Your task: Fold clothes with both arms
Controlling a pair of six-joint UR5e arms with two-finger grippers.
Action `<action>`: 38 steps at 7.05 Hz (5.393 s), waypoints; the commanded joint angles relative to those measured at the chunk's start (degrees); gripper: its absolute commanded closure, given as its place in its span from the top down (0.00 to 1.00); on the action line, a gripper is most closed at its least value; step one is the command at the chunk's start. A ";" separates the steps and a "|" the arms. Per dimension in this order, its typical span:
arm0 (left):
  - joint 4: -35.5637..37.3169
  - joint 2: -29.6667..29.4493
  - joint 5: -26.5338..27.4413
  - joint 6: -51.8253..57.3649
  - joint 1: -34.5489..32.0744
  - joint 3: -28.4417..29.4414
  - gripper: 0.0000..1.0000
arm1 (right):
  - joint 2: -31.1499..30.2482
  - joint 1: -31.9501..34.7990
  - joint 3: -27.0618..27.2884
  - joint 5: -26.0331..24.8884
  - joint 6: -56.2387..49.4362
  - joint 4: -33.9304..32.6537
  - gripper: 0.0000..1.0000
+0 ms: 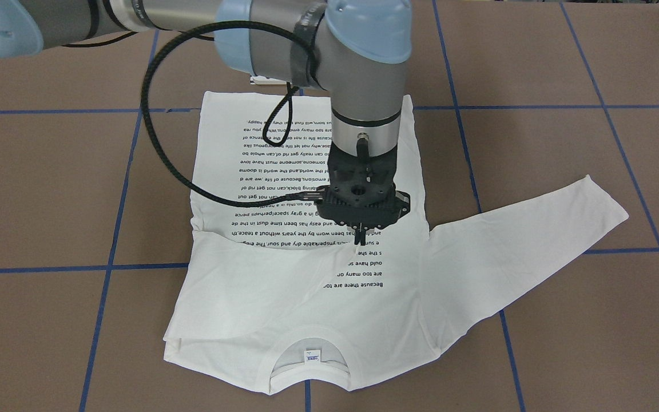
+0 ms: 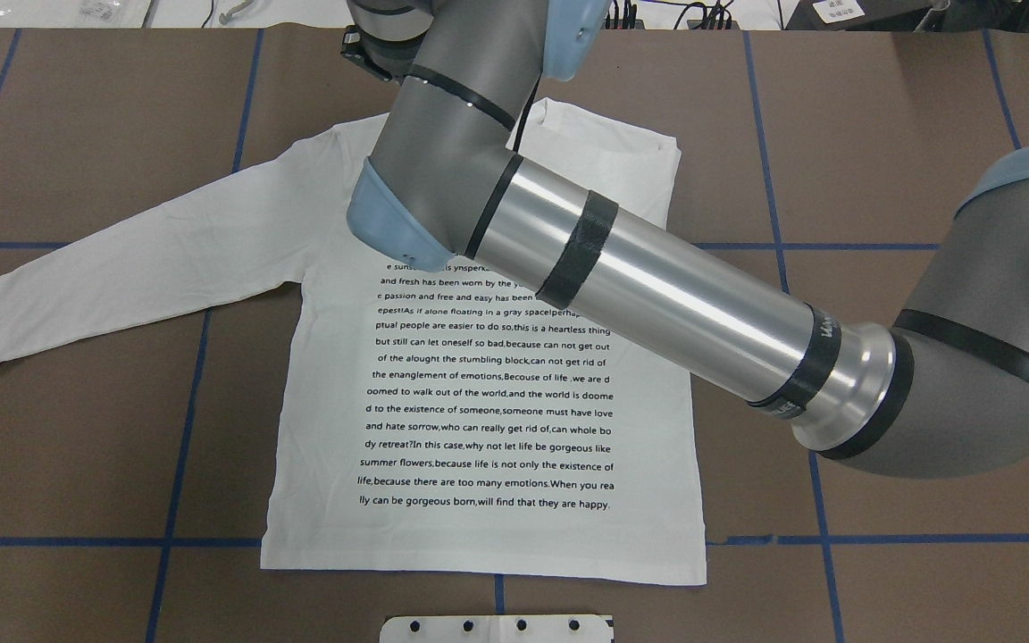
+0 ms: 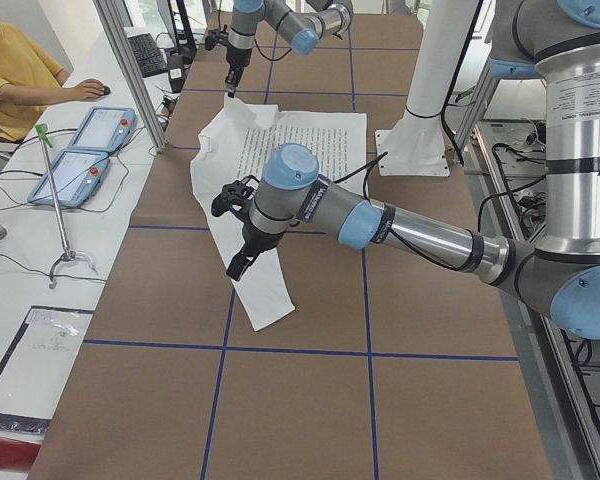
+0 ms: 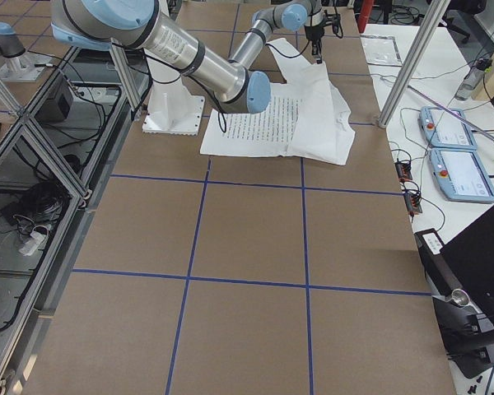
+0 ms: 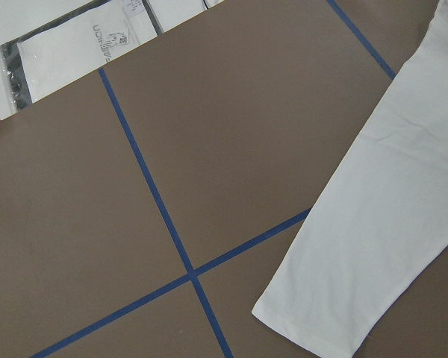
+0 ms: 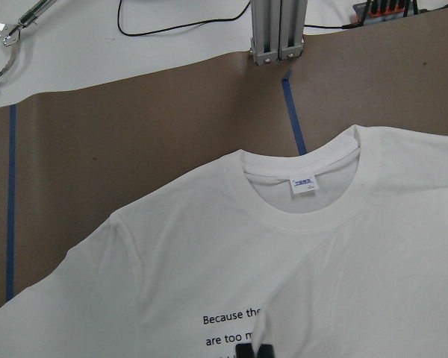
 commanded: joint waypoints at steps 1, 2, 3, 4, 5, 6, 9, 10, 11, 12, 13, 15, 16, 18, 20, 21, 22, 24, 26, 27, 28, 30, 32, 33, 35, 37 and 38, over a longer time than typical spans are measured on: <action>-0.64 -0.07 0.00 0.01 0.00 0.51 1.00 | 1.34 -3.48 -2.91 -4.07 3.64 3.66 0.00; -2.30 -0.07 0.00 -0.08 0.00 1.73 1.00 | 3.34 -3.84 -5.52 -4.34 3.82 4.10 0.00; -3.80 -0.07 0.00 -0.08 0.00 2.79 1.00 | 5.80 -4.10 -8.59 -4.60 4.43 4.11 0.00; -4.07 -0.07 0.00 -0.08 0.00 2.97 1.00 | 6.43 -4.28 -9.23 -5.13 5.74 5.41 0.01; -4.08 -0.07 0.00 -0.08 0.00 2.98 1.00 | 6.70 -4.54 -11.85 -5.57 9.06 9.69 0.93; -4.08 -0.07 0.00 -0.17 0.00 2.89 1.00 | 8.10 -4.63 -14.23 -6.27 9.79 9.99 0.99; -4.08 -0.07 0.00 -0.17 0.00 2.89 1.00 | 9.86 -4.37 -15.13 -6.28 10.15 9.65 0.99; -4.08 -0.24 0.09 -0.26 0.09 3.06 1.00 | 9.87 -3.41 -15.13 -5.67 9.63 9.47 1.00; -4.42 -1.46 0.09 -0.34 0.09 3.33 1.00 | 9.35 -0.88 -15.04 -2.09 7.54 6.16 1.00; -6.78 -2.26 0.00 -1.21 0.26 3.07 1.00 | 7.25 2.28 -12.17 2.03 3.08 2.65 1.00; -11.67 -2.53 0.09 -6.70 2.53 3.33 1.00 | 3.32 5.53 -7.18 5.03 -3.06 0.79 1.00; -20.56 -2.53 0.44 -11.15 9.12 7.35 1.00 | -6.70 10.37 1.62 10.67 -11.52 0.15 1.00; -22.08 -1.92 0.26 -11.24 10.53 8.50 1.00 | -12.14 13.96 6.01 15.56 -16.52 0.15 1.00; -26.45 3.16 4.63 -10.89 14.83 10.08 1.00 | -27.58 19.60 19.52 20.51 -29.95 0.15 1.00; -37.59 3.88 5.45 -11.41 18.98 18.41 1.00 | -41.92 24.35 29.65 25.88 -38.76 -0.02 1.00; -40.69 3.89 5.54 -11.42 20.81 21.40 1.00 | -47.64 25.50 33.26 26.07 -41.41 0.06 1.00; -43.60 3.89 7.36 -11.42 23.88 23.87 1.00 | -52.83 26.21 36.17 28.50 -41.96 -0.02 1.00; -44.86 3.89 8.44 -11.42 28.97 24.95 1.00 | -59.45 26.66 39.96 28.97 -43.01 0.59 1.00; -45.56 4.15 9.57 -11.16 32.95 25.21 1.00 | -60.35 26.66 40.68 28.71 -43.20 0.59 1.00; -45.65 4.24 11.15 -11.15 33.92 25.73 1.00 | -61.14 26.66 40.77 28.53 -43.29 0.85 1.00; -46.52 4.24 11.42 -11.15 34.27 26.96 0.99 | -61.58 26.66 40.86 28.53 -43.29 0.86 1.00; -49.68 3.98 11.69 -11.24 34.36 29.86 0.82 | -62.20 26.66 41.91 28.35 -43.11 0.86 1.00; -49.69 3.80 11.69 -11.33 34.37 29.96 0.72 | -62.38 26.66 41.91 28.00 -43.20 0.86 1.00; -49.69 3.62 11.69 -11.42 34.37 29.87 0.58 | -62.38 26.66 42.00 28.00 -43.20 0.86 1.00; -49.78 3.19 11.69 -11.51 34.37 29.70 0.13 | -62.20 26.66 42.00 28.09 -43.20 0.94 1.00; -50.04 3.10 11.69 -11.51 34.37 29.17 0.00 | -62.20 26.66 42.26 28.09 -43.11 0.86 1.00; -50.30 3.10 11.17 -11.33 34.28 28.56 0.00 | -62.20 26.66 42.35 28.09 -43.11 0.86 1.00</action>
